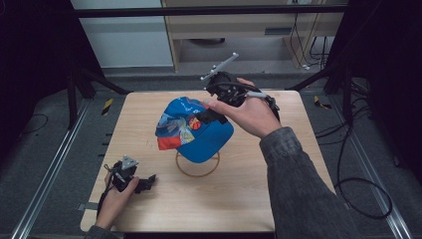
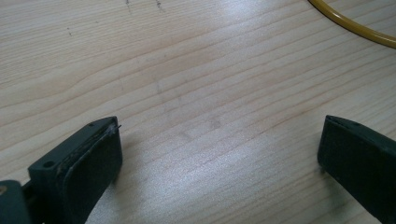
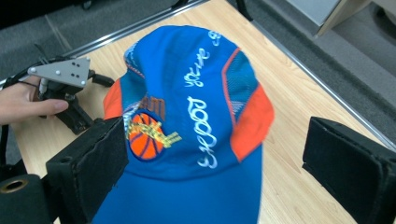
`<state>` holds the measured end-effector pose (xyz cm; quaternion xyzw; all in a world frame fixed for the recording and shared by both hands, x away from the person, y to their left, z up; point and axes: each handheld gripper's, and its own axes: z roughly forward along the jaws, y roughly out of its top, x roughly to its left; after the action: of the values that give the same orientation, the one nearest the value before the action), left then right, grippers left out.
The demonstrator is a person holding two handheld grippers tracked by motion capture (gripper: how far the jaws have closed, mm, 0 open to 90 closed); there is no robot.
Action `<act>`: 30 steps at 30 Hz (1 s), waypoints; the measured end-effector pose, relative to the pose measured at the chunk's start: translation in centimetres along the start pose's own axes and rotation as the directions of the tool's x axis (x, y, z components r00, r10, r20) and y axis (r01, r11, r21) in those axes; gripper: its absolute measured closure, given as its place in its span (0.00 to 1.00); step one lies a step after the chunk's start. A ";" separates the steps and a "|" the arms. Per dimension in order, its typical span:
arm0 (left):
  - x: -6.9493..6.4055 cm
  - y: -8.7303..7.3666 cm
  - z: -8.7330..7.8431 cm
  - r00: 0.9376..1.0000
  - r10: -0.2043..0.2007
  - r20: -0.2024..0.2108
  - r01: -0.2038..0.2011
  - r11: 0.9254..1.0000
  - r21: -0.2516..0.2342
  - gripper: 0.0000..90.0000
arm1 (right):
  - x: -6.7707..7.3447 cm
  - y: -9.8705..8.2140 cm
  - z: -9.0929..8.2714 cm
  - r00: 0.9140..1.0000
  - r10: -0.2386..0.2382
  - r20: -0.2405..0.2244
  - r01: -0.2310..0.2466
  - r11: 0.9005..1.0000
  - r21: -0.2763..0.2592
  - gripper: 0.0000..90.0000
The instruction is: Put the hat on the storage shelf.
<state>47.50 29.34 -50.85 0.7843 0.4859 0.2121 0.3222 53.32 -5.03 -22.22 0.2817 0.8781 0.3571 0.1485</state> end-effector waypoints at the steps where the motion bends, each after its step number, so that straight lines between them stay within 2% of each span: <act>1: 0.0 0.0 0.0 1.000 0.002 0.000 -0.002 1.000 0.001 0.00 | -0.2 -0.2 -0.2 1.000 0.006 0.004 -0.006 1.000 -0.009 0.08; 7: 0.0 0.0 0.0 1.000 0.001 0.000 -0.001 1.000 0.001 0.00 | -1.3 -1.7 -1.9 0.998 0.041 0.056 -0.038 0.998 -0.058 0.10; 14: 0.0 0.0 0.0 1.000 0.002 0.001 -0.002 1.000 -0.001 0.00 | -2.7 -4.3 -3.5 0.985 0.096 0.146 -0.080 0.990 -0.115 0.11; 18: 0.0 0.0 0.0 1.000 0.002 0.001 -0.002 1.000 -0.001 0.00 | -3.3 -6.2 -4.1 0.979 0.118 0.168 -0.091 0.983 -0.159 0.12; 23: 0.0 0.0 0.0 1.000 0.002 0.001 -0.002 1.000 -0.002 0.00 | -4.0 -9.0 -4.7 0.970 0.149 0.193 -0.117 0.979 -0.167 0.13; 30: 0.0 0.0 0.0 1.000 0.002 0.002 -0.002 1.000 0.001 0.00 | -4.9 -13.2 -4.6 0.955 0.216 0.204 -0.180 0.966 -0.183 0.13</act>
<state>47.47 29.34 -50.86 0.7853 0.4848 0.2112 0.3219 49.93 -18.19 -28.09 0.3936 0.7911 0.4070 0.2314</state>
